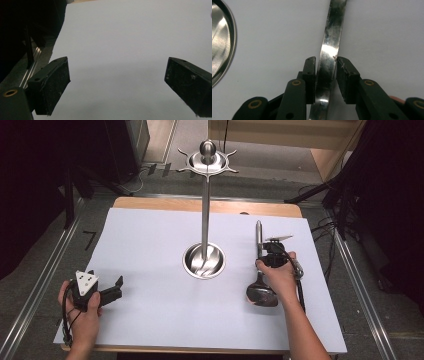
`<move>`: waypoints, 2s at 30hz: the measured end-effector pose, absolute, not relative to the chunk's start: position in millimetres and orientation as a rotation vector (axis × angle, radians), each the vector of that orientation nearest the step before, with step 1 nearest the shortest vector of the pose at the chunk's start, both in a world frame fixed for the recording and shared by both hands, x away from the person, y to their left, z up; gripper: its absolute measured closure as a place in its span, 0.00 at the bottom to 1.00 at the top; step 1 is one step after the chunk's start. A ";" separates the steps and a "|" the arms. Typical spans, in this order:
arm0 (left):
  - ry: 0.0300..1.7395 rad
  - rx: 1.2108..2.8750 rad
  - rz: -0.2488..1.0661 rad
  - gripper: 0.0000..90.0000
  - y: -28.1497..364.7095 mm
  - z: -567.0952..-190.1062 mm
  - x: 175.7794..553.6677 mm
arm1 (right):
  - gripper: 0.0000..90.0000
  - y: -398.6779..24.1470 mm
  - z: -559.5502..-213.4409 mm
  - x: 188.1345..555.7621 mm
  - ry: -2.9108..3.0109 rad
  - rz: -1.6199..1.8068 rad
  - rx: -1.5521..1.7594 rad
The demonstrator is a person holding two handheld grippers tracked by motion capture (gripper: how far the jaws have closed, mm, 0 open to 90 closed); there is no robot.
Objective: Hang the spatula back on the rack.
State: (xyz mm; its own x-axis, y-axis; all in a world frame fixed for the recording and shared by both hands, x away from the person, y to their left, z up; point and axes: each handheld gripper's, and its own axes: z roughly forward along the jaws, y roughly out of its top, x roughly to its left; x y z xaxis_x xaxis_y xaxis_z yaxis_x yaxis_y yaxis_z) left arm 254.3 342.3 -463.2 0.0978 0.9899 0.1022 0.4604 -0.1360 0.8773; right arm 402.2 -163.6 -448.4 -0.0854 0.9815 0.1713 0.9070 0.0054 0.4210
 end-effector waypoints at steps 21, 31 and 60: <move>1.439 1.694 0.979 0.07 342.1 -463.0 254.2 | 0.81 -152.0 -447.8 407.9 2.122 0.468 2.068; 1.435 1.695 0.981 0.07 341.6 -463.2 254.3 | 0.83 -146.2 -447.1 411.8 2.144 0.394 2.046; 1.438 1.695 0.981 0.07 341.9 -462.9 253.9 | 0.85 -178.4 -447.8 375.3 2.013 0.875 1.961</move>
State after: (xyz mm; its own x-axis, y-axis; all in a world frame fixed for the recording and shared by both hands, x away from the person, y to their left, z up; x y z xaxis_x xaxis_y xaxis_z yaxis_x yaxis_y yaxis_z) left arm 253.9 341.9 -462.9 0.0977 0.9893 0.1083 0.4617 -0.1414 0.8757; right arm 375.3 -178.4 -447.8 -0.1015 0.9610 0.2572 0.8439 -0.0537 0.5338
